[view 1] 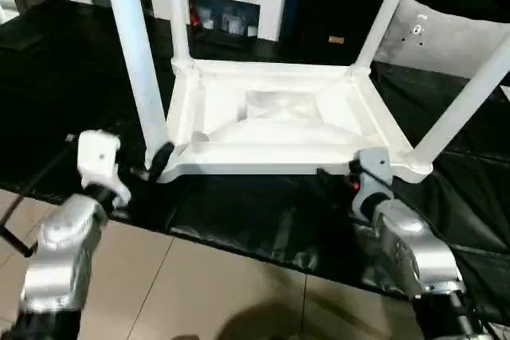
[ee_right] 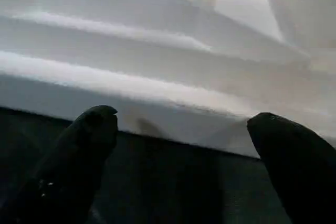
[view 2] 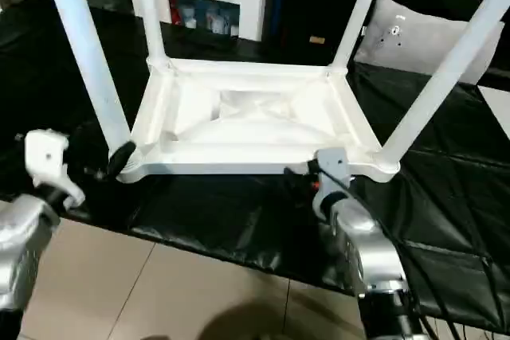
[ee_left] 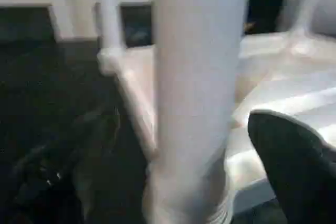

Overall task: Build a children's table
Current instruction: Rotate table base

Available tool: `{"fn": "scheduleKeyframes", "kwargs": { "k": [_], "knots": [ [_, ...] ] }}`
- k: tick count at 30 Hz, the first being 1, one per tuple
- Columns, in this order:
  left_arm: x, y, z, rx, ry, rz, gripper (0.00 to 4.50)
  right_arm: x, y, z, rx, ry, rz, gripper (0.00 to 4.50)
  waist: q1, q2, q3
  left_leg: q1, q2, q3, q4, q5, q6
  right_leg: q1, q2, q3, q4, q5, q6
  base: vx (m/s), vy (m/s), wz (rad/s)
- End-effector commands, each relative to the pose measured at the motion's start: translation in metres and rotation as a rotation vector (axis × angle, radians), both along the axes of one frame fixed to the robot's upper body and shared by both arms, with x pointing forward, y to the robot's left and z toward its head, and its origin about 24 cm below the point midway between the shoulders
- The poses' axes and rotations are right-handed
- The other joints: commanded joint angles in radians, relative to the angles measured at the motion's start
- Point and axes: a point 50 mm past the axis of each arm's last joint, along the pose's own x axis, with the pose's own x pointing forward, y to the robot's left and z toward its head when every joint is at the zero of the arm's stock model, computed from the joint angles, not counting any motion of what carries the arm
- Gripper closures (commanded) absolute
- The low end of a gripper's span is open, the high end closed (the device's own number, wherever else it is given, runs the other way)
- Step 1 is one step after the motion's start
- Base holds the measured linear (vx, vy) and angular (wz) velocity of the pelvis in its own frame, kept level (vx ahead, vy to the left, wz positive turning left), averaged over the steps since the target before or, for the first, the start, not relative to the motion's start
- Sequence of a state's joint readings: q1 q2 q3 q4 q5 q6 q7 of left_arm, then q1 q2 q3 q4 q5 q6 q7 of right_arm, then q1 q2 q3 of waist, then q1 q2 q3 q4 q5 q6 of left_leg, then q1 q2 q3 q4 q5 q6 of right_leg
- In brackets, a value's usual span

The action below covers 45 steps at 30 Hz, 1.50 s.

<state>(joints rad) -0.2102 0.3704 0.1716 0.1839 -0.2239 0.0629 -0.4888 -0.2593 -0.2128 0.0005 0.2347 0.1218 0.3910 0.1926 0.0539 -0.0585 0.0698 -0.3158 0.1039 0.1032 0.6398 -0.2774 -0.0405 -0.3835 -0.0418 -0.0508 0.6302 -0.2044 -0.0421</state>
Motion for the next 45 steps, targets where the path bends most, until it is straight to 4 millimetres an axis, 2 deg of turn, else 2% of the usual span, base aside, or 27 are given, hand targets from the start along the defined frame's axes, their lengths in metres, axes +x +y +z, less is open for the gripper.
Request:
{"fn": "scheduleKeyframes", "kwargs": {
  "k": [1,5,6,7,10,11,12,14,19,20,21,22,23,24,25,26,27,28,30,31,34,37,39,40,41,44,45],
  "knots": [
    [0.010,-0.001,0.003,-0.005,0.003,-0.046,0.11,0.002,-0.011,-0.003,-0.028,0.034,-0.050,0.00,0.000,0.016,-0.053,-0.009,0.098,-0.024,-0.099,-0.033,0.023,0.050,-0.119,0.070,-0.077,-0.149,-0.207,0.000,0.000,0.00],
    [0.029,-0.004,0.014,-0.046,0.007,-0.132,0.11,0.006,-0.018,-0.006,-0.054,0.060,-0.066,0.00,0.008,0.014,-0.056,-0.014,0.101,-0.025,-0.098,0.000,0.009,0.056,-0.126,0.071,-0.072,-0.116,-0.207,0.000,0.000,0.00],
    [0.032,-0.006,0.014,-0.052,0.011,-0.165,0.11,0.007,-0.018,-0.007,-0.059,0.066,-0.071,0.00,0.008,0.022,-0.057,-0.015,0.101,-0.025,-0.096,0.019,0.008,0.057,-0.126,0.071,-0.067,-0.087,-0.214,0.000,0.000,0.00],
    [0.036,-0.008,0.016,-0.010,0.007,-0.205,0.11,0.009,-0.020,-0.008,-0.061,0.070,-0.078,0.00,0.007,0.018,-0.057,-0.014,0.100,-0.023,-0.096,0.022,0.009,0.056,-0.124,0.071,-0.070,-0.082,-0.213,0.000,0.000,0.00],
    [0.044,-0.013,0.019,0.022,0.011,-0.262,0.11,0.014,-0.022,-0.008,-0.053,0.070,-0.088,0.00,0.007,0.018,-0.060,-0.017,0.101,-0.022,-0.096,0.041,0.013,0.061,-0.126,0.072,-0.067,-0.059,-0.215,0.000,0.000,0.00],
    [0.050,-0.019,0.021,0.003,0.023,-0.326,0.11,0.020,-0.024,-0.010,-0.050,0.068,-0.101,0.00,0.007,0.032,-0.061,-0.013,0.099,-0.022,-0.095,0.036,0.009,0.058,-0.126,0.070,-0.069,-0.061,-0.219,0.000,0.000,0.00],
    [0.050,-0.022,0.021,-0.006,0.032,-0.358,0.11,0.022,-0.024,-0.011,-0.050,0.069,-0.104,0.00,0.004,0.027,-0.059,-0.014,0.097,-0.021,-0.098,0.007,0.000,0.059,-0.125,0.069,-0.073,-0.097,-0.224,0.000,0.000,0.00],
    [0.049,-0.030,0.020,-0.019,0.049,-0.427,0.11,0.025,-0.025,-0.012,-0.049,0.067,-0.103,0.00,0.006,0.026,-0.057,-0.015,0.103,-0.018,-0.099,-0.014,-0.014,0.059,-0.132,0.071,-0.076,-0.129,-0.232,0.000,0.000,0.00],
    [0.032,-0.051,0.017,-0.088,0.115,-0.672,0.11,0.034,-0.019,-0.008,-0.040,0.041,-0.069,0.00,0.010,0.026,-0.060,-0.021,0.111,-0.011,-0.098,0.039,0.008,0.061,-0.132,0.070,-0.064,-0.044,-0.268,0.000,0.000,0.00],
    [0.021,-0.061,0.014,-0.128,0.158,-0.778,0.11,0.039,-0.015,-0.006,-0.049,0.036,-0.041,0.00,0.007,0.007,-0.062,-0.017,0.115,-0.005,-0.098,0.043,0.017,0.059,-0.133,0.069,-0.060,-0.034,-0.280,0.000,0.000,0.00],
    [0.014,-0.069,0.012,-0.158,0.180,-0.838,0.11,0.042,-0.010,-0.005,-0.053,0.032,-0.022,0.00,0.009,0.013,-0.061,-0.024,0.115,-0.008,-0.099,0.047,0.018,0.064,-0.138,0.069,-0.054,-0.037,-0.287,0.000,0.000,0.00],
    [0.010,-0.074,0.010,-0.177,0.192,-0.871,0.11,0.044,-0.007,-0.004,-0.053,0.029,-0.007,0.00,0.006,0.010,-0.059,-0.023,0.113,-0.001,-0.097,0.038,0.023,0.060,-0.137,0.069,-0.062,-0.060,-0.293,0.000,0.000,0.00],
    [0.005,-0.079,0.009,-0.193,0.204,-0.907,0.11,0.046,-0.002,-0.003,-0.053,0.024,0.012,0.00,0.003,0.016,-0.057,-0.022,0.113,0.000,-0.097,0.021,0.026,0.057,-0.133,0.069,-0.064,-0.089,-0.293,0.000,0.000,0.00],
    [0.004,-0.080,0.009,-0.197,0.208,-0.918,0.11,0.047,-0.001,-0.003,-0.053,0.022,0.017,0.00,0.001,0.015,-0.055,-0.021,0.112,0.002,-0.098,0.011,0.029,0.056,-0.132,0.069,-0.069,-0.107,-0.291,0.000,0.000,0.00],
    [-0.001,-0.091,0.008,-0.221,0.213,-0.970,0.11,0.051,0.010,-0.001,-0.054,0.010,0.065,0.00,-0.005,0.001,-0.057,-0.023,0.112,0.004,-0.097,-0.001,0.036,0.059,-0.134,0.071,-0.071,-0.153,-0.283,0.000,0.000,0.00],
    [-0.004,-0.099,0.008,-0.237,0.207,-0.996,0.11,0.054,0.018,0.001,-0.056,-0.001,0.097,0.00,-0.004,0.004,-0.056,-0.027,0.110,0.005,-0.097,0.006,0.037,0.062,-0.135,0.071,-0.073,-0.163,-0.276,0.000,0.000,0.00],
    [-0.006,-0.104,0.009,-0.247,0.201,-1.013,0.11,0.056,0.024,0.002,-0.058,-0.008,0.122,0.00,-0.007,0.003,-0.058,-0.027,0.112,0.008,-0.094,0.009,0.036,0.059,-0.136,0.071,-0.073,-0.168,-0.277,0.000,0.000,0.00],
    [-0.007,-0.105,0.009,-0.250,0.199,-1.017,0.11,0.056,0.025,0.003,-0.058,-0.010,0.130,0.00,-0.011,0.002,-0.056,-0.031,0.109,0.009,-0.094,0.014,0.038,0.063,-0.133,0.071,-0.078,-0.185,-0.267,0.000,0.000,0.00],
    [-0.009,-0.115,0.013,-0.281,0.195,-1.054,0.11,0.059,0.040,0.006,-0.063,-0.033,0.209,0.00,-0.013,-0.001,-0.061,-0.032,0.108,0.014,-0.090,0.039,0.051,0.060,-0.126,0.071,-0.073,-0.163,-0.254,0.000,0.000,0.00],
    [-0.008,-0.118,0.014,-0.285,0.191,-1.061,0.11,0.060,0.044,0.007,-0.058,-0.036,0.224,0.00,-0.014,-0.003,-0.064,-0.033,0.107,0.017,-0.089,0.054,0.056,0.060,-0.124,0.070,-0.070,-0.143,-0.256,0.000,0.000,0.00],
    [-0.010,-0.128,0.018,-0.299,0.194,-1.092,0.11,0.061,0.056,0.008,-0.049,-0.050,0.284,0.00,-0.013,0.002,-0.065,-0.031,0.112,0.029,-0.086,0.071,0.077,0.050,-0.119,0.066,-0.066,-0.091,-0.272,0.000,0.000,0.00],
    [-0.010,-0.143,0.023,-0.312,0.179,-1.121,0.11,0.061,0.064,0.006,-0.063,-0.057,0.319,0.00,-0.013,0.005,-0.066,-0.029,0.118,0.032,-0.086,0.090,0.089,0.047,-0.116,0.060,-0.058,-0.039,-0.292,0.000,0.000,0.00],
    [-0.005,-0.154,0.024,-0.298,0.152,-1.108,0.11,0.061,0.062,0.003,-0.079,-0.053,0.293,0.00,-0.009,0.007,-0.066,-0.026,0.121,0.034,-0.087,0.095,0.095,0.044,-0.117,0.058,-0.058,-0.027,-0.299,0.000,0.000,0.00],
    [-0.002,-0.159,0.026,-0.291,0.134,-1.095,0.11,0.062,0.059,0.002,-0.086,-0.050,0.267,0.00,-0.007,0.011,-0.066,-0.024,0.121,0.035,-0.086,0.093,0.093,0.043,-0.116,0.057,-0.060,-0.031,-0.299,0.000,0.000,0.00],
    [0.000,-0.162,0.027,-0.287,0.124,-1.087,0.11,0.062,0.056,0.001,-0.088,-0.048,0.252,0.00,-0.004,0.009,-0.065,-0.020,0.123,0.037,-0.087,0.084,0.088,0.042,-0.117,0.057,-0.061,-0.036,-0.299,0.000,0.000,0.00],
    [0.009,-0.170,0.030,-0.250,0.070,-1.027,0.11,0.062,0.043,-0.002,-0.107,-0.035,0.193,0.00,0.000,0.008,-0.067,-0.027,0.122,0.037,-0.087,0.068,0.079,0.050,-0.121,0.057,-0.062,-0.043,-0.286,0.000,0.000,0.00],
    [0.016,-0.176,0.033,-0.228,0.034,-0.982,0.11,0.061,0.029,-0.005,-0.131,-0.025,0.139,0.00,0.001,0.007,-0.067,-0.028,0.122,0.036,-0.087,0.070,0.079,0.051,-0.122,0.057,-0.063,-0.047,-0.281,0.000,0.000,0.00]
  ]
}}
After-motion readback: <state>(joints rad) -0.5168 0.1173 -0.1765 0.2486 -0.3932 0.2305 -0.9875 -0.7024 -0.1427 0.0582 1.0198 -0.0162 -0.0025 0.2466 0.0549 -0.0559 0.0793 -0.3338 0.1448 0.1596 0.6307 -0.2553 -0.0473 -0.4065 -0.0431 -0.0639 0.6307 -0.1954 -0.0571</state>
